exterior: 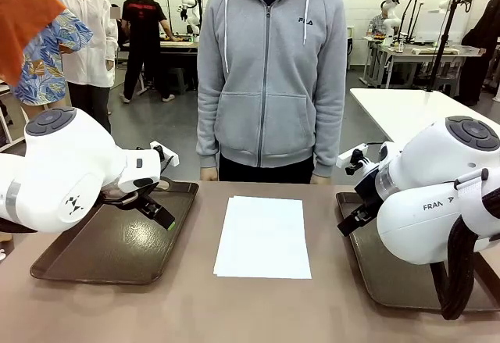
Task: Sort the A4 documents.
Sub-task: Receive the A4 Paper.
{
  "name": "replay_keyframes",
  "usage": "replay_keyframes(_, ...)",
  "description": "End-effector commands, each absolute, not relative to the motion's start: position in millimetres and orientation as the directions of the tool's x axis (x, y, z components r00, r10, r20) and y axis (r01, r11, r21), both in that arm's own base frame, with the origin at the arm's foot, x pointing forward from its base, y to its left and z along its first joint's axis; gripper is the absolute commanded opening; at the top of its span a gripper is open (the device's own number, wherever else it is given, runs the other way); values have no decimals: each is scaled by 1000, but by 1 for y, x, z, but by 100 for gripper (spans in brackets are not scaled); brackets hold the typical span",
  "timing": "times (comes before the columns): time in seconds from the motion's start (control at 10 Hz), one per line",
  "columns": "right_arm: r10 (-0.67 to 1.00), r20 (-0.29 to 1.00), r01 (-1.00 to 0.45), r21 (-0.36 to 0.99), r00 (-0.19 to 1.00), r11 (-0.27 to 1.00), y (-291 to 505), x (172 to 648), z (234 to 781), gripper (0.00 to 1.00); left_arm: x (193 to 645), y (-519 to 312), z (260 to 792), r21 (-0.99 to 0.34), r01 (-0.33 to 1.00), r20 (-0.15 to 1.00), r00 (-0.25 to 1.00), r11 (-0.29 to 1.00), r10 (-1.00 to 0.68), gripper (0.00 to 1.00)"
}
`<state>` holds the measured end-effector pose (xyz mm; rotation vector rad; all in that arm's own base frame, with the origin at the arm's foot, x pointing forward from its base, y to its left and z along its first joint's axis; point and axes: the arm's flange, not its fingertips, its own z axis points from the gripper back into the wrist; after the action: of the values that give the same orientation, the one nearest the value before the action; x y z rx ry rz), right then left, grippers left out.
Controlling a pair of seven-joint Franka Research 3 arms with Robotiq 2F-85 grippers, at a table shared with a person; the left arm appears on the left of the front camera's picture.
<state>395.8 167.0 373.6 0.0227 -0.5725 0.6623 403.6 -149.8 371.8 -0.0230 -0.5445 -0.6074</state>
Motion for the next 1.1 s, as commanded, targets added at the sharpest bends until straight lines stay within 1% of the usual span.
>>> replay_keyframes(0.0, 575, 509, -587, -158, 641, 794, 167, 396, 374, 100, 404, -150, 372, 136, 548, 493, 685, 825, -536, 100)
replay_keyframes(0.1, 563, 547, -532, -233, 620, 814, 158, 391, 394, 100, 396, -145, 377, 142, 555, 516, 665, 819, -540, 100)
replay_keyframes(0.3, 468, 626, -455, -196, 623, 868, 120, 380, 441, 100, 379, -118, 396, 111, 480, 552, 698, 870, -456, 100)
replay_keyframes(0.4, 429, 656, -443, -158, 621, 883, 99, 373, 459, 100, 367, -104, 407, 68, 460, 564, 714, 885, -415, 100)
replay_keyframes(0.5, 403, 672, -438, -128, 622, 890, 79, 365, 473, 100, 356, -94, 417, 27, 471, 546, 732, 882, -408, 100)
replay_keyframes(0.6, 389, 686, -457, -92, 615, 885, 61, 356, 486, 100, 342, -83, 430, -14, 487, 551, 732, 873, -400, 100)
replay_keyframes(0.8, 327, 749, -502, 9, 576, 865, 29, 339, 510, 100, 319, -61, 454, -65, 499, 631, 692, 864, -352, 100)
replay_keyframes(0.9, 307, 773, -548, 62, 555, 834, 14, 330, 518, 100, 306, -51, 464, -140, 545, 669, 668, 826, -327, 100)
replay_keyframes(1.0, 324, 777, -578, 62, 540, 814, 1, 327, 520, 100, 295, -45, 471, -165, 565, 700, 644, 808, -308, 100)
